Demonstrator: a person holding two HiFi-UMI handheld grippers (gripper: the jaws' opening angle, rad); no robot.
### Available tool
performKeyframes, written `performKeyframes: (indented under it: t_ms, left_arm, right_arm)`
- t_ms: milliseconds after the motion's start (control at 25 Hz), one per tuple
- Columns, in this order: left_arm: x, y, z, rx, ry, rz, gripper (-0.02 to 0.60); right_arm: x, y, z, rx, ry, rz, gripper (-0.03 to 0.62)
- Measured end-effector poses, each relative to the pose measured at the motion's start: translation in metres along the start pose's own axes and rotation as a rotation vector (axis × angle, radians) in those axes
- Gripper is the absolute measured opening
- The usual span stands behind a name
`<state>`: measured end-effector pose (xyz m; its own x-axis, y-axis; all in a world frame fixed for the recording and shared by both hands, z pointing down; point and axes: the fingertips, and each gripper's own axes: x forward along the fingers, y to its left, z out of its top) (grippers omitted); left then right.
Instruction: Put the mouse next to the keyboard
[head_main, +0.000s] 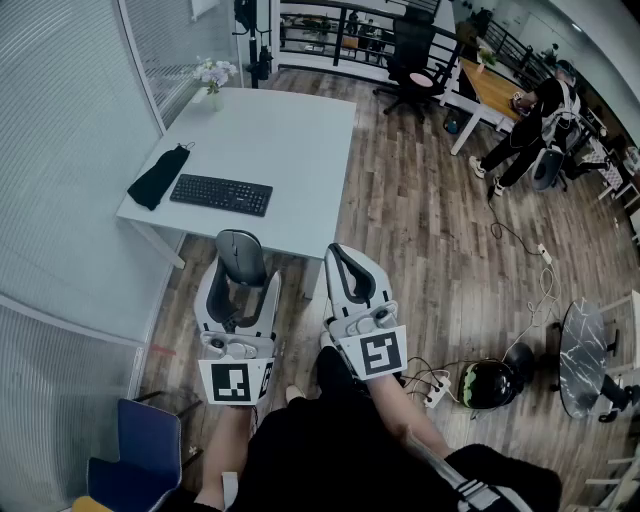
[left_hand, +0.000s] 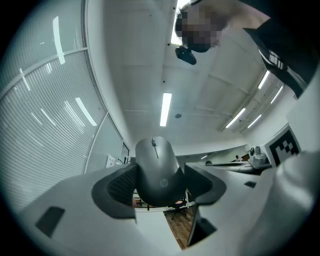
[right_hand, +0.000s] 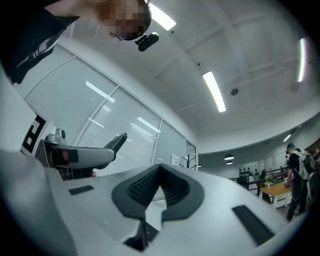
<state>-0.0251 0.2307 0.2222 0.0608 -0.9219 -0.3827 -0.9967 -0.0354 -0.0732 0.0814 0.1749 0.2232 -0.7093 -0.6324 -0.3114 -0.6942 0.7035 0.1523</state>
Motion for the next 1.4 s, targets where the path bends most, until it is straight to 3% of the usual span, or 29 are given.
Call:
performKeyframes:
  t_ms: [400, 1400]
  left_arm:
    - [0.01, -0.002, -0.005, -0.011, -0.004, -0.006, 0.301]
    - [0.113, 0.004, -0.044, 0.011, -0.017, -0.014, 0.301]
  right_arm:
    - [0.006, 0.005, -0.003, -0.055, 0.026, 0.019, -0.003]
    - [0.077, -0.067, -0.045, -0.057, 0.044, 0.018, -0.003]
